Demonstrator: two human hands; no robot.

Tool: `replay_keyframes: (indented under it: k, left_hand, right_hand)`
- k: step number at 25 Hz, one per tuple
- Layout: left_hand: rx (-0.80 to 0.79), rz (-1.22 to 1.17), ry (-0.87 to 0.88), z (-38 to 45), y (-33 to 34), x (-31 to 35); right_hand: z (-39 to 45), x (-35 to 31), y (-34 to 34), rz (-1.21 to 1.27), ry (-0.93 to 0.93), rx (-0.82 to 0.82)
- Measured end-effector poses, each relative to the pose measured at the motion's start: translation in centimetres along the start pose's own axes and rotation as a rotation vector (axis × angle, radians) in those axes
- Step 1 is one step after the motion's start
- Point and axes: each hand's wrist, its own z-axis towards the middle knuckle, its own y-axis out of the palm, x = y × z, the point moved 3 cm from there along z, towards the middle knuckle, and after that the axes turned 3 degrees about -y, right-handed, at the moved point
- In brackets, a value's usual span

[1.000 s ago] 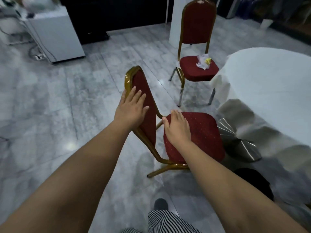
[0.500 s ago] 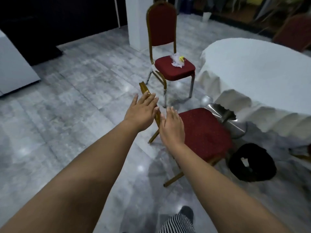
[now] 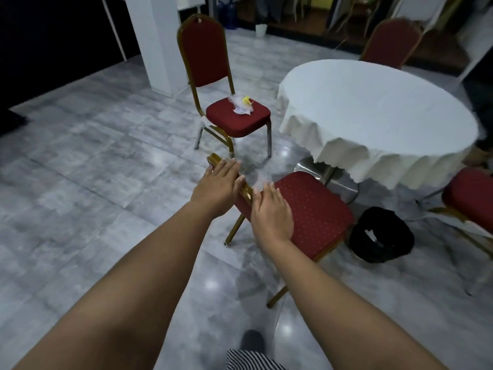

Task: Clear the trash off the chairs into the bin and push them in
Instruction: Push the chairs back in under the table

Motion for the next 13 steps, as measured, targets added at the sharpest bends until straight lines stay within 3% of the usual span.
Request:
replay_keyframes:
  k: [6,13]
  left_hand:
    - [-0.061,-0.143,0.057,3.4,0.4,-3.1]
    - [-0.173,-0.081,0.248,8.0,-0.3,-5.3]
  right_hand:
    - [0.3,-0.4,0.6,-0.188,0.058,0.069]
    - [-0.2,-1.2,1.2,-0.220,0.278,0.207]
